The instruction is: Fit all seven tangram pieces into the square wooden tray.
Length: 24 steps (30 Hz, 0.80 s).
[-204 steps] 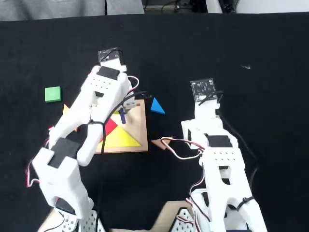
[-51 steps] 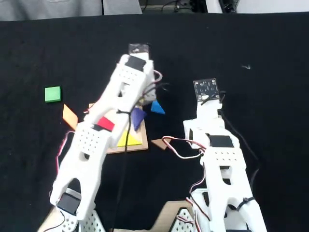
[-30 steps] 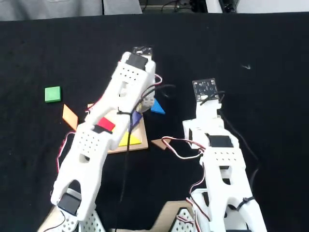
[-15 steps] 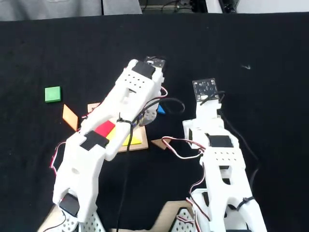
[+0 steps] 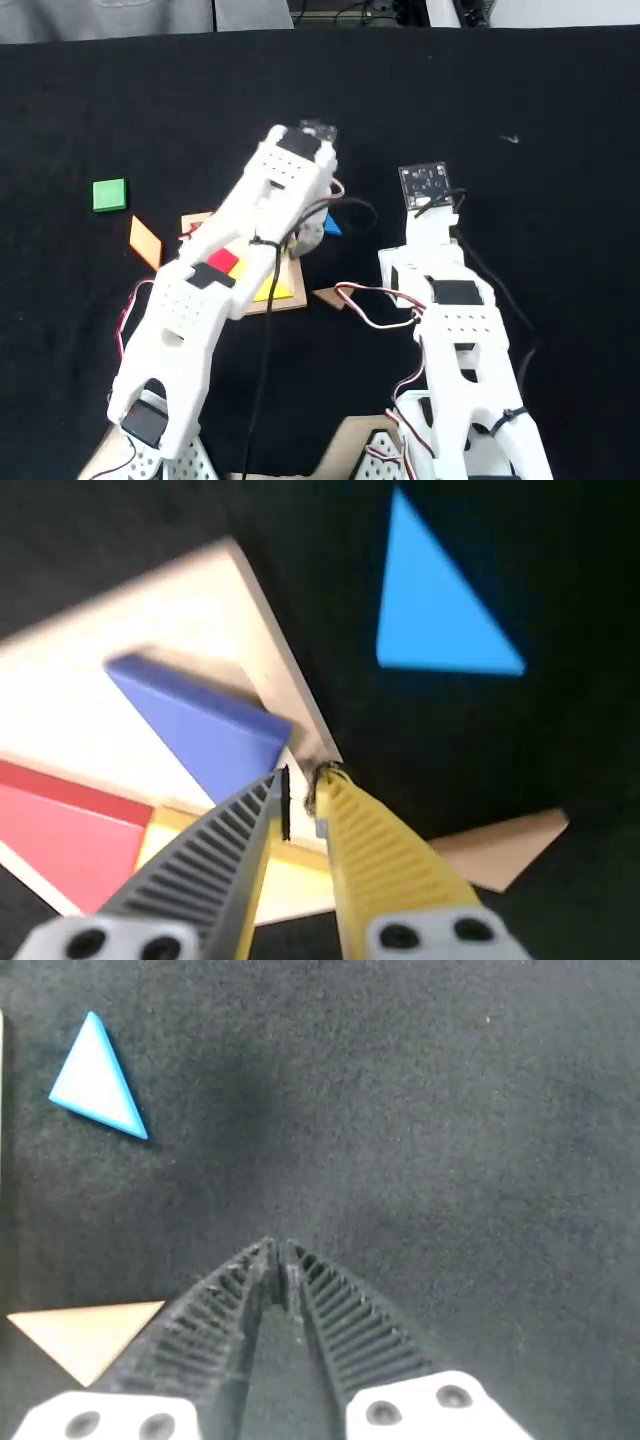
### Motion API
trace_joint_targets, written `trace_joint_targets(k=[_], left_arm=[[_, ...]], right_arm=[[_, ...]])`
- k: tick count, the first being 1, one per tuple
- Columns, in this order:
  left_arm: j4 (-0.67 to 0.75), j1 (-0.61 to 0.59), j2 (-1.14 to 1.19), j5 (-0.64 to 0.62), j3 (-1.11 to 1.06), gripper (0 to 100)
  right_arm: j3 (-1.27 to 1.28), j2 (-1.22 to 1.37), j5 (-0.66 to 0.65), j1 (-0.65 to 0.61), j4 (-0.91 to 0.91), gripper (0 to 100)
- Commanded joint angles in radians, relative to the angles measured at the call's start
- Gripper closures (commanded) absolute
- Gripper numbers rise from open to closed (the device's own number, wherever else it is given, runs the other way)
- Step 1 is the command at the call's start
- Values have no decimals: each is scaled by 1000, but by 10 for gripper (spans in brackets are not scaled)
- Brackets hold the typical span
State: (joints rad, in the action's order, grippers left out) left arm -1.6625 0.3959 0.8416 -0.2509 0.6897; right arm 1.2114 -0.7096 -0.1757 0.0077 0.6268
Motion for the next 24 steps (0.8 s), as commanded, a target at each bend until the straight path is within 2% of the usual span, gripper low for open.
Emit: trace_joint_targets(k=[1, 7, 10, 12, 20, 24], left_arm=[[-29, -41, -14, 11, 139, 927], [25, -102, -12, 12, 153, 927], [-21, -116, -28, 12, 162, 927], [-104, -97, -44, 49, 205, 927], [-84, 8, -34, 178, 82, 930], [-71, -8, 26, 181, 124, 930]], right_arm=[[-42, -38, -11, -15, -17, 987], [-42, -38, -11, -17, -17, 987], [-42, -36, -11, -17, -17, 987], [-42, -36, -11, -17, -17, 987], [-42, -35, -11, -17, -17, 987], [-42, -35, -11, -17, -17, 987]])
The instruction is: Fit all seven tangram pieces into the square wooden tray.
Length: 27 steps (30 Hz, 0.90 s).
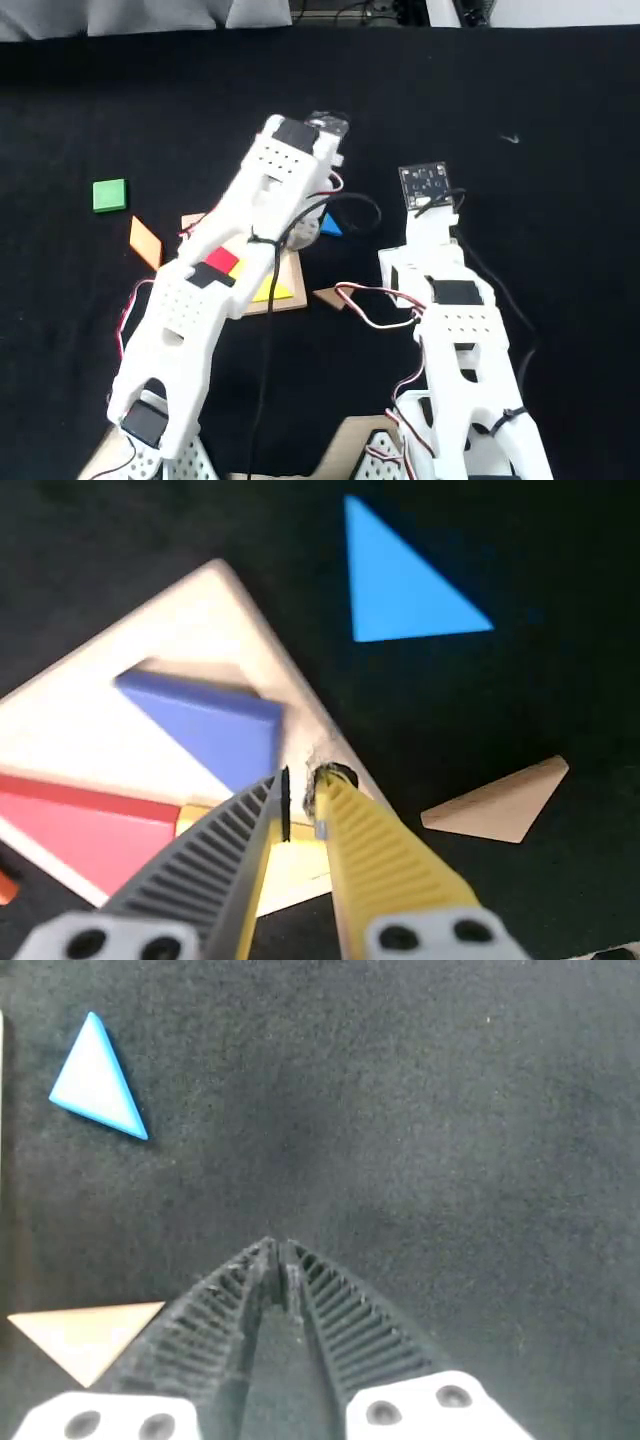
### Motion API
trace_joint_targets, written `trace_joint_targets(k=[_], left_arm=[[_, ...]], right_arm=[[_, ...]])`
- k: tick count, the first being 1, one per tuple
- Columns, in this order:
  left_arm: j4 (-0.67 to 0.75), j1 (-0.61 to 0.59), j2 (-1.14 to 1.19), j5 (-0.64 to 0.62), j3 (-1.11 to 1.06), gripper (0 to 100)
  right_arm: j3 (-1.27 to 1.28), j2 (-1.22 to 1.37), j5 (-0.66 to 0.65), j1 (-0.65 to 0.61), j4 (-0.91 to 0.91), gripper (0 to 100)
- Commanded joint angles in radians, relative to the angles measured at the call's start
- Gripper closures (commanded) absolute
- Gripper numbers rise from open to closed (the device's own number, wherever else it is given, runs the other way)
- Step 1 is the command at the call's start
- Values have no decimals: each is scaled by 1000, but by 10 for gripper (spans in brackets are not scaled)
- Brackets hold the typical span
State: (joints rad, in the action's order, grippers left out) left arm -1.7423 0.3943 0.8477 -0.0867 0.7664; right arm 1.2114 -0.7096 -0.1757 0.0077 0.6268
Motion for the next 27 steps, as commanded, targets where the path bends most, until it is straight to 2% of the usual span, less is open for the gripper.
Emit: trace_joint_targets(k=[1, 12, 18, 22, 27], left_arm=[[11, -13, 35, 17, 58, 930], [-14, -82, 147, 15, 292, 930], [-18, -101, 144, 15, 318, 931], [-21, -130, 117, 23, 286, 931], [-21, -154, -32, 101, 47, 931]], right_arm=[[-42, -35, -11, -17, -17, 987], [-42, -35, -11, -17, -15, 987], [-42, -35, -11, -17, -15, 987], [-41, -36, -11, -17, -15, 987], [-41, -36, -11, -17, -15, 987]])
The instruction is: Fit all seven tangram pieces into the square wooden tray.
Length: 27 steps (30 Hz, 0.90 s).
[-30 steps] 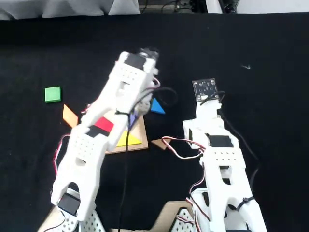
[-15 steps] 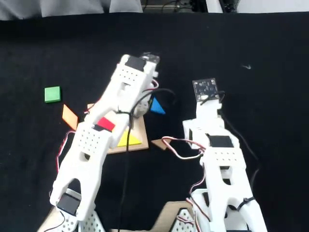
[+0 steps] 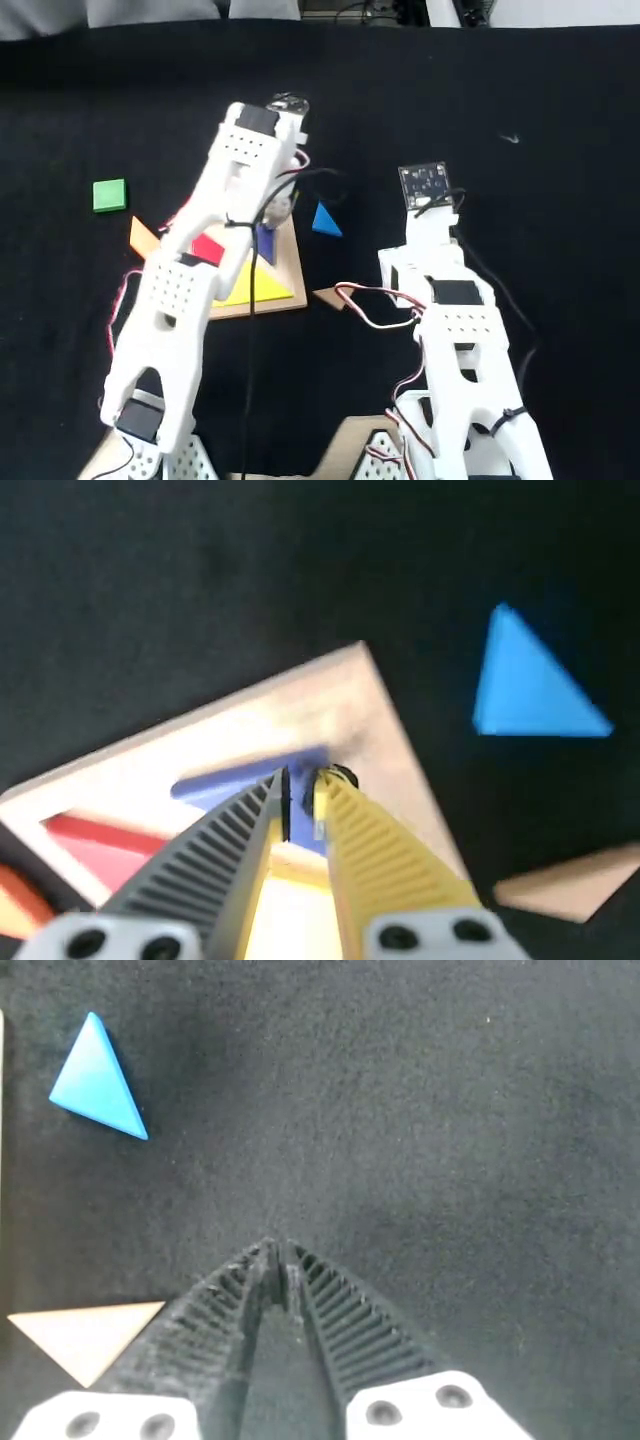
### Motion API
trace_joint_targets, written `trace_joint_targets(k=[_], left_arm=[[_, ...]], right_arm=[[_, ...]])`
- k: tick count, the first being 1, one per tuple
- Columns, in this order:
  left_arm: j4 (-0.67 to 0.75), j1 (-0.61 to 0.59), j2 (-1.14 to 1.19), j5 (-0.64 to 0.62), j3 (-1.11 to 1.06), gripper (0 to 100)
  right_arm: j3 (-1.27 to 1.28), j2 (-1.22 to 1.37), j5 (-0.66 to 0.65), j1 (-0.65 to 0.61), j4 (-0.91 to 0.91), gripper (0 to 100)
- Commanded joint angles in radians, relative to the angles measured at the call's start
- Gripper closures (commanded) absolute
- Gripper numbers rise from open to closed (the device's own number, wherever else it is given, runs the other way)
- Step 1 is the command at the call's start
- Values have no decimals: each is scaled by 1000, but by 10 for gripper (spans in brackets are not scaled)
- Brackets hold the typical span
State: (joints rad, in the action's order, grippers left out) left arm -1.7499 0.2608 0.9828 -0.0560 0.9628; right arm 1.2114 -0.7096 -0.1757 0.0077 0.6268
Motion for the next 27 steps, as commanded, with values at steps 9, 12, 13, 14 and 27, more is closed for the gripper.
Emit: trace_joint_targets(k=[9, 12, 13, 14, 27], left_arm=[[115, -88, -365, 86, -564, 931], [176, -77, -328, 78, -576, 931], [184, -70, -315, 78, -559, 931], [183, -65, -302, 77, -538, 931], [192, 4, -233, 31, -421, 931]], right_arm=[[-41, -36, -11, -18, -15, 987], [-39, -33, -11, -41, -15, 987], [-38, -33, -11, -44, -15, 987], [-36, -33, -11, -46, -15, 987], [-33, -36, -11, -48, -15, 987]])
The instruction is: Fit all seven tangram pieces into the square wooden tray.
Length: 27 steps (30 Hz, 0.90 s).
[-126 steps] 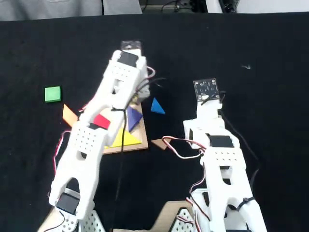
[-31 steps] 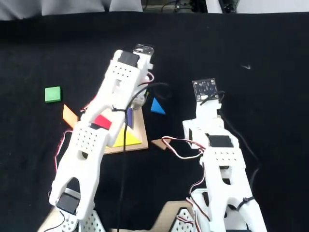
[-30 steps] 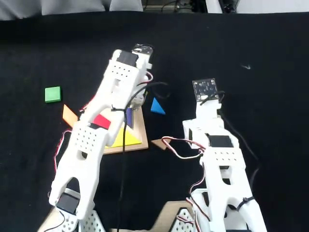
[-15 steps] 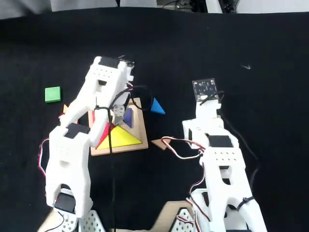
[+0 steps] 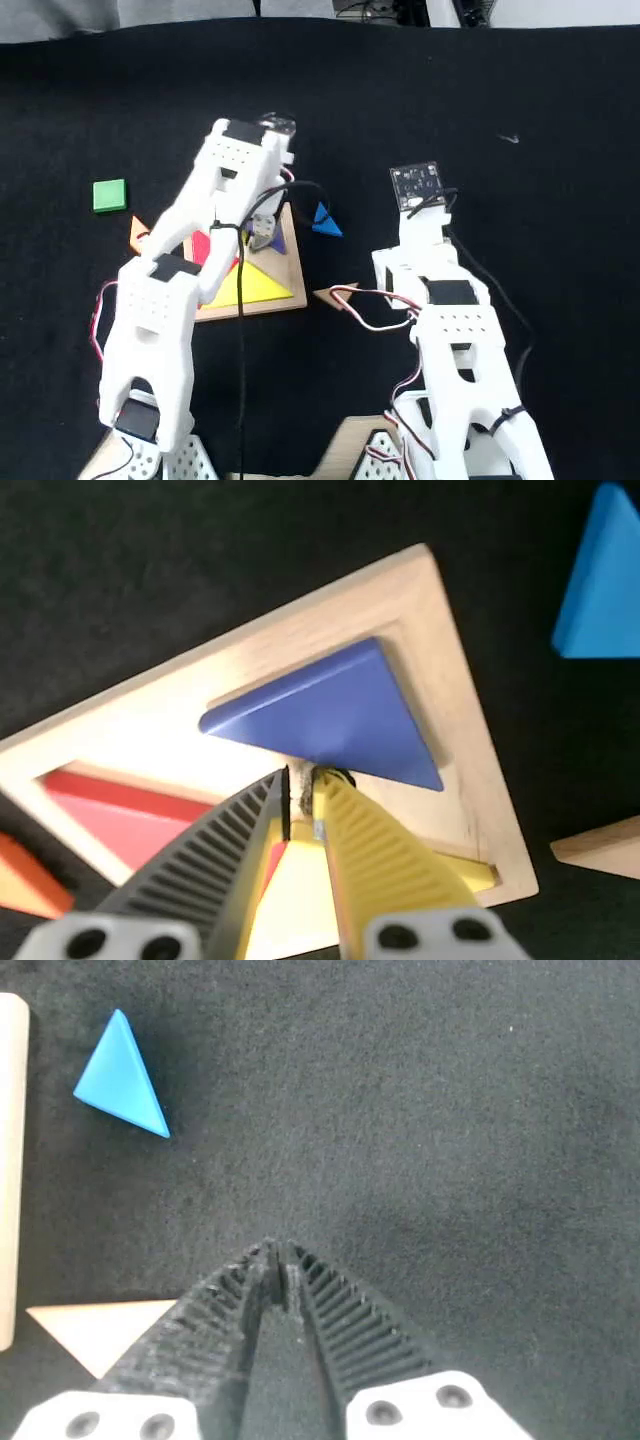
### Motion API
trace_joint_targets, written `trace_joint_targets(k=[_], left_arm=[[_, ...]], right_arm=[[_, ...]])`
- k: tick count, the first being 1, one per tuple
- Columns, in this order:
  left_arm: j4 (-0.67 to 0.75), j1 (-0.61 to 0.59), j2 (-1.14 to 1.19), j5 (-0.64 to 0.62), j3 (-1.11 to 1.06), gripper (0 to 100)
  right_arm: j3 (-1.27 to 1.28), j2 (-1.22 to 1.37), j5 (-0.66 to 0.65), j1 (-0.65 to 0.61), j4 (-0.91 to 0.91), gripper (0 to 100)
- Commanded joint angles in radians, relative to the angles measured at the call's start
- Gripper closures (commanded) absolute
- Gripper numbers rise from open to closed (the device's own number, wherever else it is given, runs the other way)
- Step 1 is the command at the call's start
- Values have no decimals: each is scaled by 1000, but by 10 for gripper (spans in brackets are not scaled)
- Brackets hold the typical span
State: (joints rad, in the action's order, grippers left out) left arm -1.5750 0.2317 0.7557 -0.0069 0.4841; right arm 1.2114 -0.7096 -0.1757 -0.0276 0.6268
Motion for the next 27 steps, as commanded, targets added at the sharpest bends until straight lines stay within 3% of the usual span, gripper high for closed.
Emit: trace_joint_targets(k=[1, 6, 13, 16, 23, 27], left_arm=[[15, 39, -3, -35, 71, 931], [2, 39, -5, -77, 143, 931], [-187, 38, -8, -71, 280, 931], [-189, -7, -78, -71, 271, 931], [-186, -124, -540, -69, -42, 931], [-141, -277, -858, -69, -311, 929]], right_arm=[[-33, -36, -11, -12, -15, 987], [-33, -36, -11, -11, -15, 987], [-35, -36, -11, -9, -15, 987], [-35, -36, -11, -11, -15, 987], [-25, -38, -12, -12, -17, 985], [-64, -38, -17, -35, 11, 987]])
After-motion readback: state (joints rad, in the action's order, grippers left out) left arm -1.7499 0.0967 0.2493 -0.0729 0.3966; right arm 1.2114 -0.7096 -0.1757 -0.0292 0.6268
